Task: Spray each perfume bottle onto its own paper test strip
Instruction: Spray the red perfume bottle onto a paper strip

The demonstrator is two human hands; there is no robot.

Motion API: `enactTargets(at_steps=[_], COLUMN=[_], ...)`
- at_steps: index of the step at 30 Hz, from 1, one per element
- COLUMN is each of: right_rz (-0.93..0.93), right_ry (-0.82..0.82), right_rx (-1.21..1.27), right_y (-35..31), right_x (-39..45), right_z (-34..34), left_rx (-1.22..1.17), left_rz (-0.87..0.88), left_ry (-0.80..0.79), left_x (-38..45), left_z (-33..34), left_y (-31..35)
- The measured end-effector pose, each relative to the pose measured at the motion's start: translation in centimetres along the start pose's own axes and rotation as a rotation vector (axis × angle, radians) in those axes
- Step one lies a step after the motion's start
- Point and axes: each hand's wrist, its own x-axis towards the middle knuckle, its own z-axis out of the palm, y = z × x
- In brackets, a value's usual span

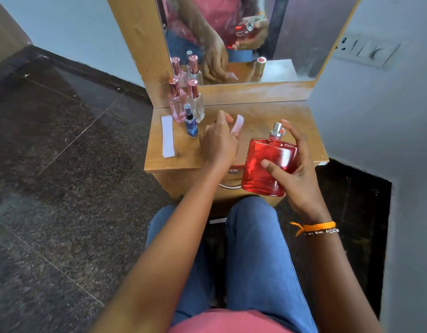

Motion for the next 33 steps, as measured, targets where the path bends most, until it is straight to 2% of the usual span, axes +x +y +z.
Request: enactTargets(at_steps=[3, 8, 14, 17, 19, 22, 24, 26, 33], right_rz=[0.024, 0.133, 0.219, 0.235, 0.223, 0.080, -0.043, -0.116, -0.187], right_ry=[-0.004, -0.030, -0.141, -0.137, -0.078, 0.011, -0.038, -0.075, -0.030], right_rx=[0.081, 0.273, 0.502, 0.549, 0.407, -0.116, -0.512, -0.775, -1.037], right_y=[0.4, 0.9, 1.2, 0.9, 0.3, -1.1, -1.8, -2.0, -1.3], right_x=[-0.1, -0.4, -0.9, -1.2, -1.1, -0.4, 0.0, 0.1, 1.1], right_z=[0.5, 1.3, 2.3, 2.7, 2.8, 2.8, 3.2, 3.7, 4.2], left_rx=[-0.179, -0.376, -0.555, -0.616, -0.676, -0.767, -0.794, -0.811, -0.856], left_rz=[-0.079, -0.102, -0.158, -0.187, -0.235, -0.281, -0.304, -0.314, -0.320], left_ry=[-0.034, -0.085, -0.127, -0.145, -0.168, -0.185, -0.204, -0.220, -0.275], left_x=[-0.6, -2.1, -3.5, -3.8, -4.1, -4.2, -4.3, -4.3, -4.3], left_z=[-1.5, -4.2, -5.7, -6.2, -6.6, -6.9, -7.0, -7.0, -6.8], left_y=[-0.2, -0.8, -1.5, -1.6, -1.4, -1.4, -1.5, -1.6, -1.4])
